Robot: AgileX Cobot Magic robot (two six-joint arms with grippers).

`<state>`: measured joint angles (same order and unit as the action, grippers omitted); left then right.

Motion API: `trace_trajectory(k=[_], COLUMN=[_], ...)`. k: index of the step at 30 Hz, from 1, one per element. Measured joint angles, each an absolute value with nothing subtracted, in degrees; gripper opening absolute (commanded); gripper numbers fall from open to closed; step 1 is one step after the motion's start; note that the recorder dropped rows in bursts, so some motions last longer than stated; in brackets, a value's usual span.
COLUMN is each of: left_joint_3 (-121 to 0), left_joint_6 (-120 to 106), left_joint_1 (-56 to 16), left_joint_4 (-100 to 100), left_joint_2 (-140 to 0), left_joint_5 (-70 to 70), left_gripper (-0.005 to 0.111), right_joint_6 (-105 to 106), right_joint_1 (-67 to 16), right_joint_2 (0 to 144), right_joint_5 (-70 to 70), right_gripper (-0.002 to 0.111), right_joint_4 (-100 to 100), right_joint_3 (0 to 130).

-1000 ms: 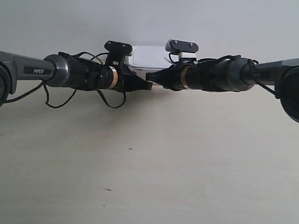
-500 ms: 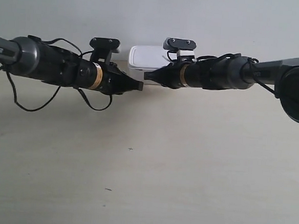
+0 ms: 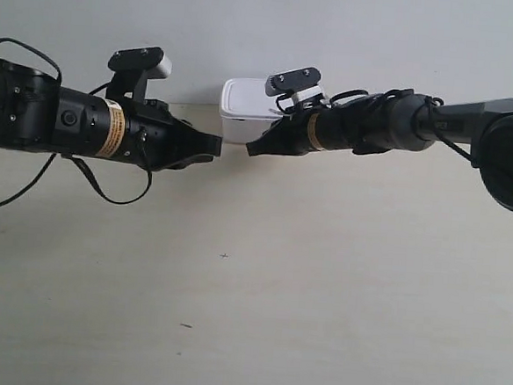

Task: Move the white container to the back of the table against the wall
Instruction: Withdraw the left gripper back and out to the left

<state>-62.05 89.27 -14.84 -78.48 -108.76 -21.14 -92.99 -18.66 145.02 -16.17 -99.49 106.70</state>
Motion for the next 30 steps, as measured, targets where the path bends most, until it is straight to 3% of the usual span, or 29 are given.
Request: trace_trajectory(k=[10,30], left_joint_3=[-57.3,-38.2], left_joint_6=[88.9,85.5], left_joint_1=[-14.8,-14.8], left_joint_4=[-77.4,-73.5], left_joint_2=[-105.9,-86.8], left_joint_5=[-24.6,-28.7], left_gripper=[0.0,0.0], right_joint_6=[-85.5,-85.1], right_joint_1=[-18.7,-18.7], right_joint_2=[145.0,146.0], right_joint_5=[-14.7,-13.8], right_gripper=[0.0,0.0], right_joint_4=[-99.8,-99.9], right_joint_3=[106.8,108.5])
